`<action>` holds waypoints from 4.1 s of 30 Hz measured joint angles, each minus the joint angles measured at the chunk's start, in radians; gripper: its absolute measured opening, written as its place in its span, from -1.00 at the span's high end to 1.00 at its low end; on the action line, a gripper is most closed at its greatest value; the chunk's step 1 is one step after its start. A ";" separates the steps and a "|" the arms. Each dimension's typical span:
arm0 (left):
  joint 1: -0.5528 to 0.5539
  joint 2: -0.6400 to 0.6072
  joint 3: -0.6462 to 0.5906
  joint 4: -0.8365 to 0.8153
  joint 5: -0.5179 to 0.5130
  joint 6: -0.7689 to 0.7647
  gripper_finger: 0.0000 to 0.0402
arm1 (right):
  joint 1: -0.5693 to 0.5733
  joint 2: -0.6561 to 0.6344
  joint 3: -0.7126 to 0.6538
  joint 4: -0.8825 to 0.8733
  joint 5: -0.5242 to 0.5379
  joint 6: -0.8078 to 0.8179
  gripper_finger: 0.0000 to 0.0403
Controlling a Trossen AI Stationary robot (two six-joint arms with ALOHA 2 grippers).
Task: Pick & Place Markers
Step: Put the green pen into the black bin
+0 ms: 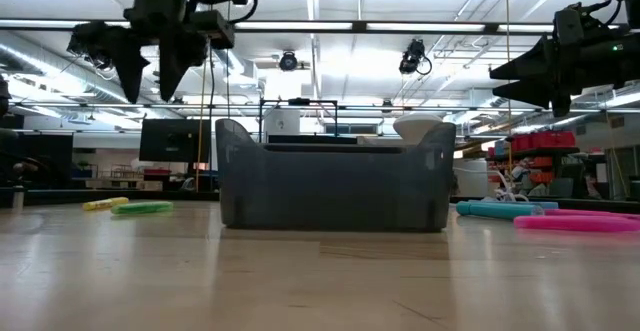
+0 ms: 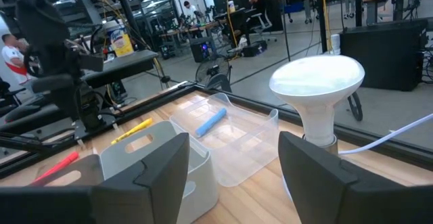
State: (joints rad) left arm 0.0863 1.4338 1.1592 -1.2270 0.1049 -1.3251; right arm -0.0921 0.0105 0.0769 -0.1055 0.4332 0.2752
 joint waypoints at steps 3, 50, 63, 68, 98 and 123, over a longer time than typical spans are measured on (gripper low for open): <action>-0.014 0.000 -0.033 0.017 -0.013 -0.012 -0.03 | 0.000 0.000 0.000 0.000 0.000 0.000 -0.15; -0.046 0.218 -0.267 0.421 -0.131 0.014 -0.03 | 0.000 0.000 0.000 0.000 -0.006 0.000 -0.15; -0.047 0.244 -0.267 0.505 -0.137 0.054 -0.03 | 0.000 0.000 0.000 0.000 -0.005 0.000 -0.15; -0.047 0.244 -0.267 0.512 -0.138 0.054 -0.02 | 0.000 0.000 0.000 0.000 -0.005 0.000 -0.15; -0.046 0.243 -0.267 0.526 -0.081 0.081 0.76 | 0.000 0.000 0.000 0.000 -0.004 0.000 -0.15; -0.102 0.005 -0.266 0.408 -0.006 0.227 0.78 | 0.000 0.000 0.000 0.000 -0.004 0.000 -0.15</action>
State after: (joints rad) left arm -0.0157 1.4384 0.8928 -0.8193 0.0988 -1.0977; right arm -0.0921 0.0107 0.0765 -0.1055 0.4294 0.2752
